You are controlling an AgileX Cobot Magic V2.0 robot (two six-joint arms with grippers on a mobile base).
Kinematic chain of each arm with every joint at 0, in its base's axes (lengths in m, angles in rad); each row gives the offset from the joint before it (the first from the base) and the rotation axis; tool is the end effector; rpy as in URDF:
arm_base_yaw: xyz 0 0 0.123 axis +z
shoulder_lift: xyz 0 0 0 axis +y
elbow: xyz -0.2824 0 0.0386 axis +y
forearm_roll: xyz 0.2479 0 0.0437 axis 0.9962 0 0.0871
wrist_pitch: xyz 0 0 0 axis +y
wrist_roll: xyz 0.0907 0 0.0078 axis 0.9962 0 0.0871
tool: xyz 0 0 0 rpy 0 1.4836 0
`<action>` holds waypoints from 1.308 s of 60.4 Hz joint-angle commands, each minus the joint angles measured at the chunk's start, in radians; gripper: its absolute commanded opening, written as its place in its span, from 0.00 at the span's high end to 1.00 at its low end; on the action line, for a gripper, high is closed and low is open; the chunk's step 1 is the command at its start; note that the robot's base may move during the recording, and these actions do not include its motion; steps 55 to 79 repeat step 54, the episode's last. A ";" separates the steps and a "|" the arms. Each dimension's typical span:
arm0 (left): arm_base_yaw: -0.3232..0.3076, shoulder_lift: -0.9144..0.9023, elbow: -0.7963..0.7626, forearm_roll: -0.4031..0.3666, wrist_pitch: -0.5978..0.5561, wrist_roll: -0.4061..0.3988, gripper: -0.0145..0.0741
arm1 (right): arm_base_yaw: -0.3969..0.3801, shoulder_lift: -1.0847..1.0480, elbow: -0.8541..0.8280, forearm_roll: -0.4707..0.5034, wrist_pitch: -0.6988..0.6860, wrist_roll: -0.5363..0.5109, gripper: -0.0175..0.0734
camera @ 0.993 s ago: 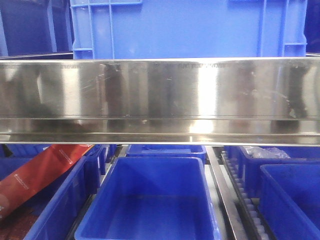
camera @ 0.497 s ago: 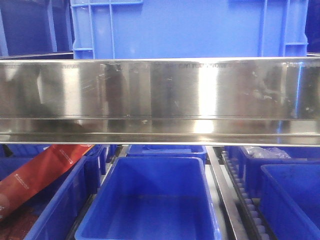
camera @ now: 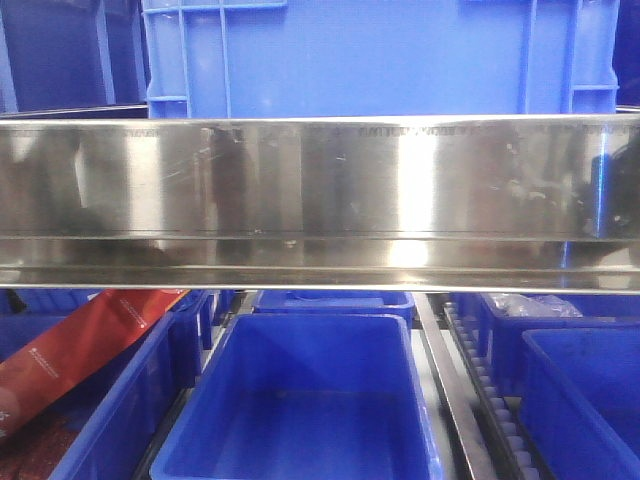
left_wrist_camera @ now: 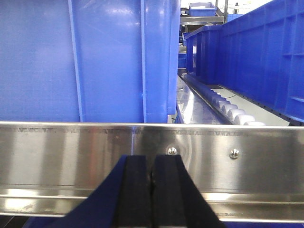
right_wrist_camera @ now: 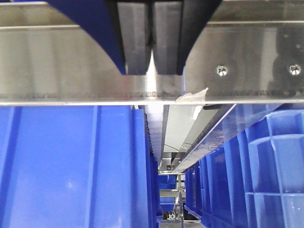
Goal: Place cylindrical capacitor in blue bin on shelf
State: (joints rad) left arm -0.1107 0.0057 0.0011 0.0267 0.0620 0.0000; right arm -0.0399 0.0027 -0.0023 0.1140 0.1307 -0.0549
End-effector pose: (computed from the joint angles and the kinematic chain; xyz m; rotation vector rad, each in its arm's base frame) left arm 0.0567 -0.0061 0.2068 0.1052 1.5492 -0.0652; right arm 0.0566 -0.0009 0.2019 0.0676 1.6125 0.0261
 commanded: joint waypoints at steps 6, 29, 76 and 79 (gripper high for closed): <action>0.000 -0.006 -0.001 -0.005 -0.027 0.000 0.96 | -0.004 -0.003 0.002 -0.005 -0.035 -0.003 0.99; 0.000 -0.006 -0.001 -0.005 -0.027 0.000 0.96 | -0.004 -0.003 0.002 -0.005 -0.035 -0.003 0.99; 0.000 -0.006 -0.001 -0.005 -0.027 0.000 0.96 | -0.004 -0.003 0.002 -0.005 -0.035 -0.003 0.99; 0.000 -0.006 -0.001 -0.005 -0.027 0.000 0.96 | -0.004 -0.003 0.002 -0.005 -0.035 -0.003 0.99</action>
